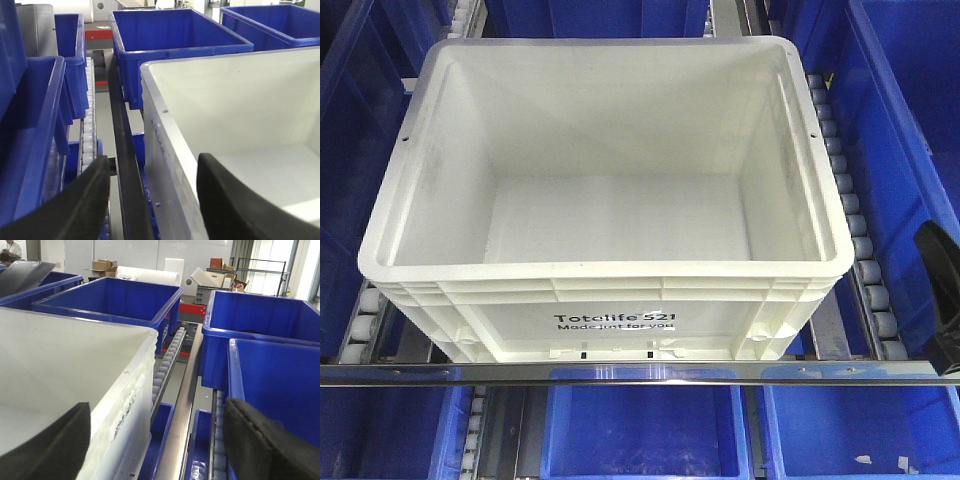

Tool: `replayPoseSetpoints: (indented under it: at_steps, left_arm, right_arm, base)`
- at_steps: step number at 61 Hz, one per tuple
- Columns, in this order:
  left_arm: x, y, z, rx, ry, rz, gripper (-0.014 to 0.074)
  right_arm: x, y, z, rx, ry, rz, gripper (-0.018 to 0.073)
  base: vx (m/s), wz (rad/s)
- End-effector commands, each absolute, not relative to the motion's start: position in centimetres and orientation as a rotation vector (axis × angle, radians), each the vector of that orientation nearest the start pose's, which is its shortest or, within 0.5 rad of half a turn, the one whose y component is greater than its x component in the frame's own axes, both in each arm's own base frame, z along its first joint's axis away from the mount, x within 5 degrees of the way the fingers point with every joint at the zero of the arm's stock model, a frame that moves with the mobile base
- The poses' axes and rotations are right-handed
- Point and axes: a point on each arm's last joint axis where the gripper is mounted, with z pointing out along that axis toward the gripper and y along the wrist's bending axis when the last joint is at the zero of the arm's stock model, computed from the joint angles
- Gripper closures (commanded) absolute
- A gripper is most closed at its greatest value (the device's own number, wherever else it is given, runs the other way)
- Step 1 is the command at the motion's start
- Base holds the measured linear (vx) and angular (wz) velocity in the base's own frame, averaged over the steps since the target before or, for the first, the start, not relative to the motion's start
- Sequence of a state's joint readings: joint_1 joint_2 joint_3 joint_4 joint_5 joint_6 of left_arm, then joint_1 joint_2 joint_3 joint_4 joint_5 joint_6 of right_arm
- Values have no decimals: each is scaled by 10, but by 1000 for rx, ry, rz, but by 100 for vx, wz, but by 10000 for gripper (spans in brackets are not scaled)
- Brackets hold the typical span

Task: Move bin from left to right shelf

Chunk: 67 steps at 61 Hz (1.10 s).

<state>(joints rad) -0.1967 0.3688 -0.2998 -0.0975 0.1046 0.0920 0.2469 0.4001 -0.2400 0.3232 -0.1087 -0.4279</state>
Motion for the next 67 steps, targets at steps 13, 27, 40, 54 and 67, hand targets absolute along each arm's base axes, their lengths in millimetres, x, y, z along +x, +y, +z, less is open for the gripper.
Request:
replayPoseSetpoints:
  at_steps: [13, 27, 40, 54, 67]
  left_arm:
    - [90, -18, 297, 142, 1524, -174, 232]
    - [90, -18, 298, 141, 1521, -174, 551]
    - [90, -18, 298, 142, 1521, -173, 605]
    - [90, -18, 297, 142, 1523, -173, 605]
    - [90, -18, 297, 142, 1523, -173, 605]
  right_arm:
    - [97, 19, 290, -215, 1430, 61, 36]
    - [97, 19, 290, -214, 1430, 62, 440]
    - [97, 19, 290, -205, 1434, 72, 570]
    - [97, 19, 290, -201, 1435, 77, 566]
    - [97, 19, 290, -200, 1434, 77, 567]
  base:
    - [0, 0]
    - [0, 0]
    - [0, 0]
    - [0, 0]
    - [0, 0]
